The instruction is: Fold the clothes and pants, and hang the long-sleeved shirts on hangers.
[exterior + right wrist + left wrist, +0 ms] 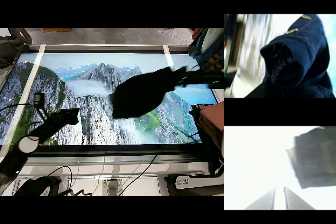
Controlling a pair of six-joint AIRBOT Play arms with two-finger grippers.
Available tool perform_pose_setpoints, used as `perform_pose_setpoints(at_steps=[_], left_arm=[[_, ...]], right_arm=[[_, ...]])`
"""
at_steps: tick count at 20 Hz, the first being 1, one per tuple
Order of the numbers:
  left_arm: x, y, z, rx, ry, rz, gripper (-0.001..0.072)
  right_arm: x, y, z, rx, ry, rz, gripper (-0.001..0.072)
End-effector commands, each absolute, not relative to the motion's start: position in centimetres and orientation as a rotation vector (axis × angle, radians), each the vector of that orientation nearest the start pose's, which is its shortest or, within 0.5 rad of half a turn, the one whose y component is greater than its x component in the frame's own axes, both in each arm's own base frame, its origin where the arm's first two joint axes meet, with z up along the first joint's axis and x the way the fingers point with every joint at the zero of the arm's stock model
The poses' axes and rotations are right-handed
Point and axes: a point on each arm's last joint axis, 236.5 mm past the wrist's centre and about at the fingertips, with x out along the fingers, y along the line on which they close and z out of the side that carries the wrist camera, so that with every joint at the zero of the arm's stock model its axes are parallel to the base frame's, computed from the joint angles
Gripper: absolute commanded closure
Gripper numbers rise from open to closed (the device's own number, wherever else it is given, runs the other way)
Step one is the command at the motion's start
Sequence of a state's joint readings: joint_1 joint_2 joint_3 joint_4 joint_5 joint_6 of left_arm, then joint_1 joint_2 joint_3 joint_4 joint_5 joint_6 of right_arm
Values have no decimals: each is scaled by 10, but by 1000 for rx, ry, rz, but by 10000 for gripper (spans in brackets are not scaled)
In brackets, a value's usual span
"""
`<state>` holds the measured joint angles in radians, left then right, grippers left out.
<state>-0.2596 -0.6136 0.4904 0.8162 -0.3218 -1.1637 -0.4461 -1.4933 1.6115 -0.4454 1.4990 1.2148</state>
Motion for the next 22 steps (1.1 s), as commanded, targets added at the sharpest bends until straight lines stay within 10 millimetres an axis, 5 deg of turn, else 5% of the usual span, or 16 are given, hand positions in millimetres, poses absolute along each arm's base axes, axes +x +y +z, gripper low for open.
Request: perform_pose_setpoints(at_steps=[1, 4, 7, 10, 14, 17, 18, 20, 21, 22], left_arm=[[333, -105, 138, -213, 330, -333, 584], [334, -82, 145, -112, 291, -276, 584], [336, -65, 146, -74, 281, -228, 584], [338, -52, 146, -65, 280, -190, 584], [339, -47, 146, -68, 280, -176, 584], [339, -47, 146, -68, 280, -176, 584], [339, -47, 146, -68, 280, -176, 584], [339, -47, 146, -68, 280, -176, 584], [339, -47, 146, -68, 280, -176, 584], [339, -47, 146, -68, 280, -176, 584]], right_arm=[[425, -62, 270, 789, 651, 420, 682], [380, -134, 308, 803, 516, 149, 682], [312, -207, 320, 768, 441, -215, 683], [223, -271, 325, 688, 387, -630, 682], [97, -313, 320, 761, 321, -1161, 682], [75, -321, 320, 804, 272, -1236, 680], [78, -322, 320, 810, 269, -1223, 601], [88, -322, 321, 826, 257, -1181, 231], [91, -324, 321, 831, 251, -1168, 125], [93, -324, 321, 838, 249, -1157, 126]])
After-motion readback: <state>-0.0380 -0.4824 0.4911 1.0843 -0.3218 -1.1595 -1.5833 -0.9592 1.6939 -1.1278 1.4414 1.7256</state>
